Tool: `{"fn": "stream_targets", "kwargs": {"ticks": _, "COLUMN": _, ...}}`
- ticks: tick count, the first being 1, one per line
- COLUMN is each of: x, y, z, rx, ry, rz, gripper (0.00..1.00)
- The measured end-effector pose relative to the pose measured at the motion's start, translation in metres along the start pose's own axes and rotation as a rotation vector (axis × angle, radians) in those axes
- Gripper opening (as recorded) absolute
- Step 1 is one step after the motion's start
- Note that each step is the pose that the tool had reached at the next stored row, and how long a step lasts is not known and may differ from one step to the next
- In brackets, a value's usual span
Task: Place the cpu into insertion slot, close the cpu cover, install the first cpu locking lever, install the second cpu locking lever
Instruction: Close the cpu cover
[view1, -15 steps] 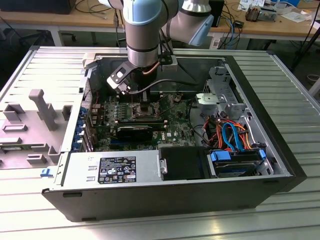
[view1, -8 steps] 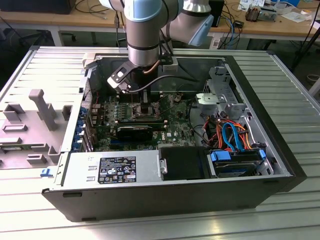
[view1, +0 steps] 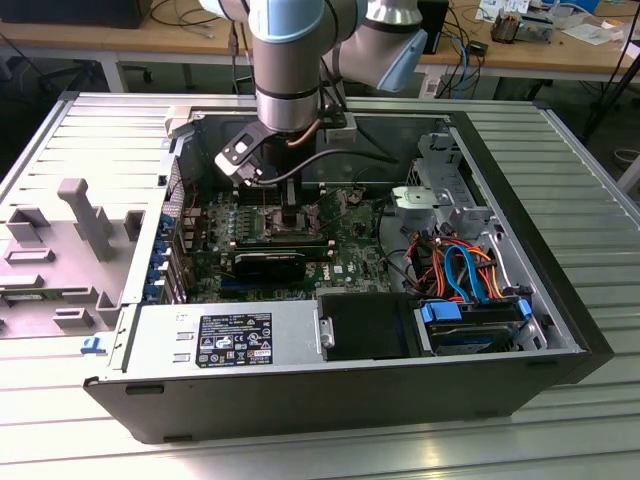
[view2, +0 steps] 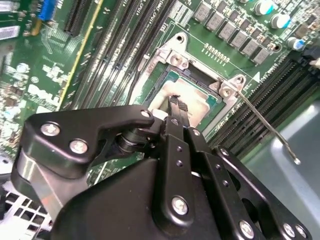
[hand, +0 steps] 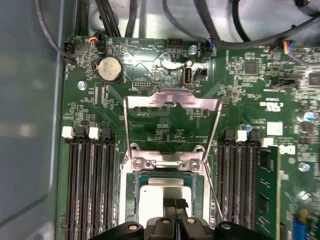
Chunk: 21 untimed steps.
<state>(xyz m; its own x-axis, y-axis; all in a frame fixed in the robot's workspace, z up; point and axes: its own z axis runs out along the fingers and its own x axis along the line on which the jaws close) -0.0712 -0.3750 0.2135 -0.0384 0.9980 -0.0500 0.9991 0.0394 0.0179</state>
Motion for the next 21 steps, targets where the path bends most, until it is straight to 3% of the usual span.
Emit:
{"fn": "stream_targets", "kwargs": {"ticks": 3, "x": -0.0001, "y": 0.002, "z": -0.002, "rx": 0.0024, "ry": 0.0006, "rz": 0.0, "gripper": 0.11}}
{"fn": "stream_targets", "kwargs": {"ticks": 6, "x": -0.0003, "y": 0.0174, "z": -0.0018, "rx": 0.0295, "ry": -0.002, "rz": -0.002, "gripper": 0.11}}
{"fn": "stream_targets", "kwargs": {"ticks": 13, "x": -0.0011, "y": 0.0185, "z": -0.0195, "rx": 0.0301, "ry": -0.0026, "rz": -0.002, "gripper": 0.11}}
{"fn": "stream_targets", "kwargs": {"ticks": 21, "x": -0.0012, "y": 0.0186, "z": -0.0215, "rx": 0.0302, "ry": -0.0025, "rz": -0.001, "gripper": 0.11}}
